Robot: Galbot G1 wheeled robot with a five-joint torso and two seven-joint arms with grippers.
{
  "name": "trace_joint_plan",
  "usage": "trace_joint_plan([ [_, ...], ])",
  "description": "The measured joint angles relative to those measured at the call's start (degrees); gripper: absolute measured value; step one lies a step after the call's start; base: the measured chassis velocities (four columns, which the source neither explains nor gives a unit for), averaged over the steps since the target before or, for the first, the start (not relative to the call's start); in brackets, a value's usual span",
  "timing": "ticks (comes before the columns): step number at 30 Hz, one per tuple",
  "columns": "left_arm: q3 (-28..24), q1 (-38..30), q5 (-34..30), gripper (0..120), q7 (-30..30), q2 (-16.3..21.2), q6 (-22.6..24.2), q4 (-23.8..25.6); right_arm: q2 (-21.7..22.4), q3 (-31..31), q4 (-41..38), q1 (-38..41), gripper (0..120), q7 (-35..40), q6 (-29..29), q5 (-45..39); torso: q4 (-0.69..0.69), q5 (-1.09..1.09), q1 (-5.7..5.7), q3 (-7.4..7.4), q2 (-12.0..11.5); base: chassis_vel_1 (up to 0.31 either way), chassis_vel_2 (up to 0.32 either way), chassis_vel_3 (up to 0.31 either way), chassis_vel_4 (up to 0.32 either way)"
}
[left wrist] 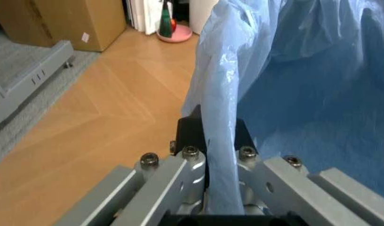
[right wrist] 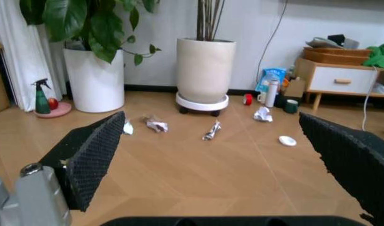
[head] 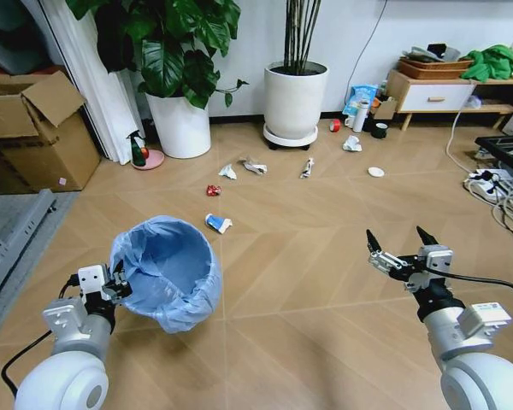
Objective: Pick up the trash bin and place the garbage on the floor into it.
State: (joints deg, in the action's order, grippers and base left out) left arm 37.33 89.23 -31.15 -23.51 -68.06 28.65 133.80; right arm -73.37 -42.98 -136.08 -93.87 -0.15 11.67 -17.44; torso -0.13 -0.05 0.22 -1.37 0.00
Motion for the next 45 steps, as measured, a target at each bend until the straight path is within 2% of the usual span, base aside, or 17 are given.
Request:
trace_joint_plan([
  [21,0.12,0.28,0.94,0,0.62,-0.82,-0.52,0.39,-0.44,0.24,-0.32,-0.52,100,-1.91,-0.5,1.5,-0.01,0.01,0.0,0.0,0.0,-0.098,0.276,0.101,-0.276],
  [45,0.09,-0.17,0.84,0,0.67,-0.95,-0.55,-0.31,-0.38,0.83,1.84,-0.39,100,-2.39,-0.9,3.66,0.0,0.01,0.0,-0.01,0.0,-0.107,0.329,0.111,-0.326],
])
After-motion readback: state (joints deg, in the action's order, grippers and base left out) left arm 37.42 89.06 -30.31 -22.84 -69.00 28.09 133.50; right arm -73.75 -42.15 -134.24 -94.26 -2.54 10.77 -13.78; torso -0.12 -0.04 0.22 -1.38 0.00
